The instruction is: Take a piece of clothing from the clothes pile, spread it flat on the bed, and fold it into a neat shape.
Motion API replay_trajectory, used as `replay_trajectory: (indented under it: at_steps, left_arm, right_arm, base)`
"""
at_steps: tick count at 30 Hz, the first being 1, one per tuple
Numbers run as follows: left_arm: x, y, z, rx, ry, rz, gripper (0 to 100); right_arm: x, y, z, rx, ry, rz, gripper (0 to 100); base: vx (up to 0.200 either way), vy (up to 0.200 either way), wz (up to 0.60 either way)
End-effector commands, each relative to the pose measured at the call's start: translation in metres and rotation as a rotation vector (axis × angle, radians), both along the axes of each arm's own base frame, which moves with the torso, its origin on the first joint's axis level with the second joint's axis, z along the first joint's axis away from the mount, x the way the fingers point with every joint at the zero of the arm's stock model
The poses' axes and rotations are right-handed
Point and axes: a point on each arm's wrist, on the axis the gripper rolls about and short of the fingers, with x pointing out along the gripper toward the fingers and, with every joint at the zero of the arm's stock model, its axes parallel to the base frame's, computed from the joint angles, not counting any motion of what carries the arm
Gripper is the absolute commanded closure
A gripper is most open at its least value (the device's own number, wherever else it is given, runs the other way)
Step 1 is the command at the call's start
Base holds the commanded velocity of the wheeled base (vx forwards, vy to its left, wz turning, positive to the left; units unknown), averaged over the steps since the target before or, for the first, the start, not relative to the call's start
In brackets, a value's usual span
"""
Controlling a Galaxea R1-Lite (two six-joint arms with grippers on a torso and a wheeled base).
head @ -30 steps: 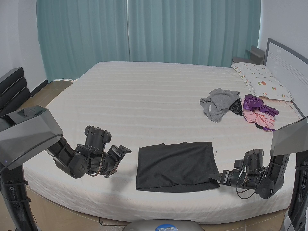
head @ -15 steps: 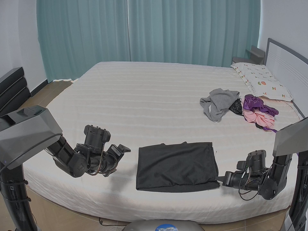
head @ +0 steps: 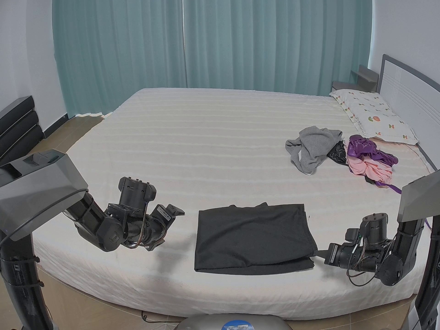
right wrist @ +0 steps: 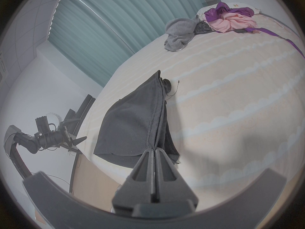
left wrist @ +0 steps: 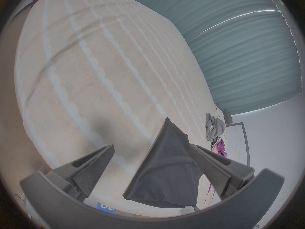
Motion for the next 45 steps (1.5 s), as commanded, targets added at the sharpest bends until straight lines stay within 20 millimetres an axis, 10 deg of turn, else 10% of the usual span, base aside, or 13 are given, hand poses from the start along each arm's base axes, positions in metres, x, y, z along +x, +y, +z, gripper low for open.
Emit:
replay_trajectory:
  at_steps: [1,18,19,29,45]
  left_arm:
    - [0.0,0.0,-0.001,0.0,0.002,0.0,0]
    - [0.002,0.001,-0.002,0.001,0.003,0.005,0]
    - [0.002,0.001,-0.002,0.001,0.005,0.005,0]
    - [0.002,0.002,-0.004,0.005,0.011,0.005,0]
    - [0.0,-0.003,-0.015,0.017,0.038,-0.006,0]
  right_arm:
    - [-0.002,-0.003,0.001,-0.004,-0.003,-0.008,100]
    - [-0.009,-0.009,-0.018,-0.089,0.035,0.04,100]
    - [-0.008,-0.009,-0.018,-0.091,0.032,0.042,0]
    - [0.018,-0.003,0.004,-0.063,-0.116,0.032,0]
    - [0.14,0.018,-0.005,0.119,-0.083,-0.102,0]
  base:
    - [0.0,0.0,0.0]
    - [0.0,0.0,0.0]
    - [0.0,0.0,0.0]
    - [0.0,0.0,0.0]
    - [0.0,0.0,0.0]
